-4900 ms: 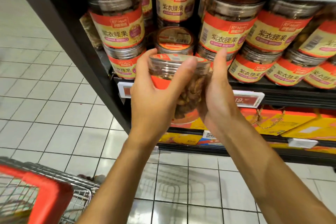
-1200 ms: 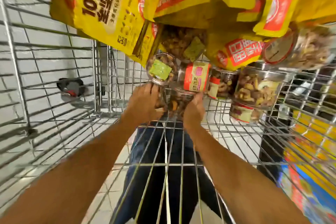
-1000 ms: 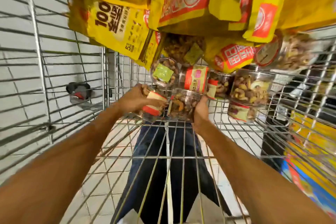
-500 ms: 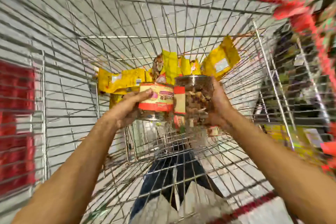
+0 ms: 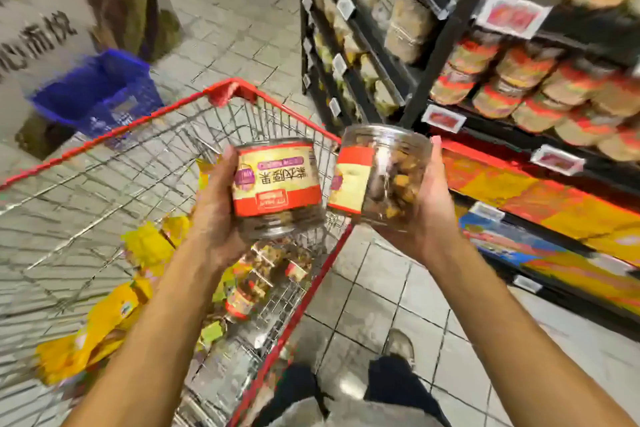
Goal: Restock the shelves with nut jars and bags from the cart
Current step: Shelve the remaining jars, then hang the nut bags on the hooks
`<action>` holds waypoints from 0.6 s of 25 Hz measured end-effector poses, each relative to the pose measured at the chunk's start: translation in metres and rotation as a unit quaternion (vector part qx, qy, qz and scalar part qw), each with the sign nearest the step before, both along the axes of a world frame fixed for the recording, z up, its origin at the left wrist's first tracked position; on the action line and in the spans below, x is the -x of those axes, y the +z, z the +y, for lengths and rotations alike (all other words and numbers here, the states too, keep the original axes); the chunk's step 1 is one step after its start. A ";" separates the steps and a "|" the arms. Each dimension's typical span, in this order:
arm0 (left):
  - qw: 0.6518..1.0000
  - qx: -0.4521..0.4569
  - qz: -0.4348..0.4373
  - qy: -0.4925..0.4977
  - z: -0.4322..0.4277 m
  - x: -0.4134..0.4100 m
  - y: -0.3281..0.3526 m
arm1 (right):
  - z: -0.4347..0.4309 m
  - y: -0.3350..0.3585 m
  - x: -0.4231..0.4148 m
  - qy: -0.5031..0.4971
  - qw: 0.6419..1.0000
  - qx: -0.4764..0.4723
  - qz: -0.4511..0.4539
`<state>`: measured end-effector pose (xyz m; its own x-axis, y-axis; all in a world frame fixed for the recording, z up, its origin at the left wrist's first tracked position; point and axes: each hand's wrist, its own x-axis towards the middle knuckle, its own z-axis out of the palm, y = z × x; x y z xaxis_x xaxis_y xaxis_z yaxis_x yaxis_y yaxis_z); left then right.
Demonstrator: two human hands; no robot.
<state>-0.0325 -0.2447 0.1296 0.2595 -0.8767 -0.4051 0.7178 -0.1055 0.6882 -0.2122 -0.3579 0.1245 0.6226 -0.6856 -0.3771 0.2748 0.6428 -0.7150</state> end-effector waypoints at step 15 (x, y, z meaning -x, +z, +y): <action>0.992 0.065 0.023 -0.110 -0.268 0.296 -0.037 | -0.196 -0.027 0.323 -0.205 0.978 -0.019 0.031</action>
